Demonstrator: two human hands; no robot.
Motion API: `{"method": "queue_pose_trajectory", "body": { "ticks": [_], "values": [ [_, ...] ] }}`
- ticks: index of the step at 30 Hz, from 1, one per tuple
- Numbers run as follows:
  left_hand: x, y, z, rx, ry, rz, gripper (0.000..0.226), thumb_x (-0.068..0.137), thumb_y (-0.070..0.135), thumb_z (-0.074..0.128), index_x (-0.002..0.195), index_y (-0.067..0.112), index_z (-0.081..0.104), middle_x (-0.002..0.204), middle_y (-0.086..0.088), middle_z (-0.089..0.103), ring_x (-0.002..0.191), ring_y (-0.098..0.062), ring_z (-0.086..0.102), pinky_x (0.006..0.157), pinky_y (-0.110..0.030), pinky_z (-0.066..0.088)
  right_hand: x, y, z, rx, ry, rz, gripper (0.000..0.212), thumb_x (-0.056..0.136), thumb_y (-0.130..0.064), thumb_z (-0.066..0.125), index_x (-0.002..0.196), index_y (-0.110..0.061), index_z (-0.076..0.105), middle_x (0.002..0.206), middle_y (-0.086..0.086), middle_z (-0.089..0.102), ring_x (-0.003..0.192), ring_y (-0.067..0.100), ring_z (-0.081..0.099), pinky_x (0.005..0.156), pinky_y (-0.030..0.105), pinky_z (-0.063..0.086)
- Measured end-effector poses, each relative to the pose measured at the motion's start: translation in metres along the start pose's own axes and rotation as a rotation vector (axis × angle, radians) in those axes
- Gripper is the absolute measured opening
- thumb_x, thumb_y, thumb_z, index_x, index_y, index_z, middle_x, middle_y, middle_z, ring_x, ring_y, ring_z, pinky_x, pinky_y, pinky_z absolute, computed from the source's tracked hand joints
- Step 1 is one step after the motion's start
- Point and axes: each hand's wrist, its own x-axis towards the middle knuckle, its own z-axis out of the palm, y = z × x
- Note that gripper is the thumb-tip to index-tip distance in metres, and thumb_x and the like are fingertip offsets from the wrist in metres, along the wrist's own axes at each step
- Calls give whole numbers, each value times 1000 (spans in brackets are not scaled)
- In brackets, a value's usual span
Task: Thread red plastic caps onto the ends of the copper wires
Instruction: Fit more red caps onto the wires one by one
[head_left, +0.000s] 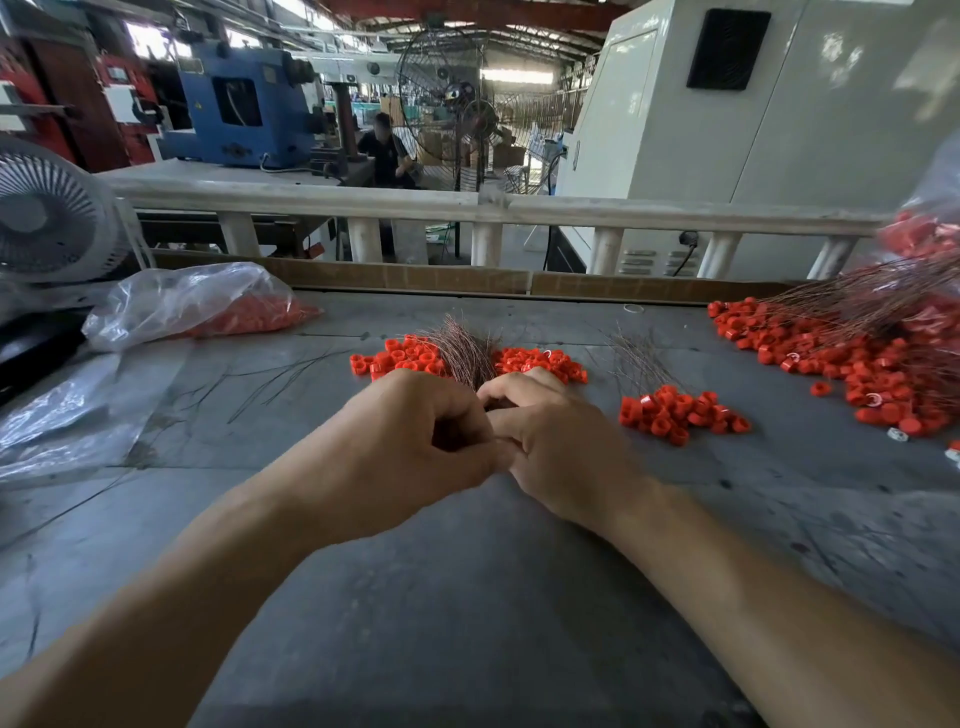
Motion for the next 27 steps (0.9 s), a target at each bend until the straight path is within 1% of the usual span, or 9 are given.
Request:
{"method": "queue_pose_trajectory", "body": {
  "ticks": [4,6,10,12,15,18,21,23,27],
  "values": [
    [-6,14,-17,-378,-382,156,11,85,31,78,77,26,73,67,7,62,57,-6,51,53,-19,42,-1,3,0,27,7,1,21,97,-23,63,112,-22,78,130,-6,63,118,19,48,92,26,37],
    [-7,14,-24,-492,-450,185,8,85,23,75,78,25,73,70,5,62,61,-7,51,58,-19,41,-1,5,0,19,16,2,22,98,-24,62,115,-24,78,129,-8,63,117,18,48,96,28,40],
    [-3,1,-27,-372,-287,104,23,83,38,76,76,16,71,66,1,55,59,-12,41,54,-20,34,0,11,-6,79,135,47,22,99,-21,64,117,-20,77,125,-4,68,116,16,51,104,23,36],
    [-1,-7,-27,-358,-181,-6,31,83,43,80,75,14,71,61,2,52,55,-10,39,51,-18,31,-2,15,-14,111,239,68,21,101,-20,62,115,-17,77,119,-3,71,114,17,57,104,27,40],
    [1,-21,-30,-348,-33,-156,45,76,59,80,76,14,71,63,-5,51,58,-24,38,54,-33,32,-7,20,-28,141,324,92,18,100,-18,64,114,-17,75,109,-6,73,103,14,66,91,37,53],
    [4,-28,-29,-311,78,-261,50,72,61,77,77,12,70,68,-13,49,65,-29,35,63,-43,31,-11,18,-36,126,228,86,24,92,-18,73,115,-26,74,97,-13,70,86,9,65,80,39,56],
    [8,-30,-21,-296,116,-282,43,72,54,75,72,11,70,53,-3,49,49,-18,39,47,-25,35,-13,6,-35,106,127,50,28,87,-27,77,114,-35,72,91,-18,65,73,5,57,73,33,53],
    [9,-29,-14,-266,133,-285,37,80,44,76,70,9,69,45,6,46,39,-4,34,38,-15,29,-12,-1,-30,129,116,32,27,87,-30,77,113,-36,71,91,-19,65,72,2,55,70,26,51],
    [10,-32,-7,-247,106,-274,33,82,39,78,72,8,72,53,-2,47,48,-12,35,46,-23,28,-10,-10,-19,169,126,29,14,92,-25,72,105,-30,75,93,-17,69,84,0,57,74,24,47]
  ]
}}
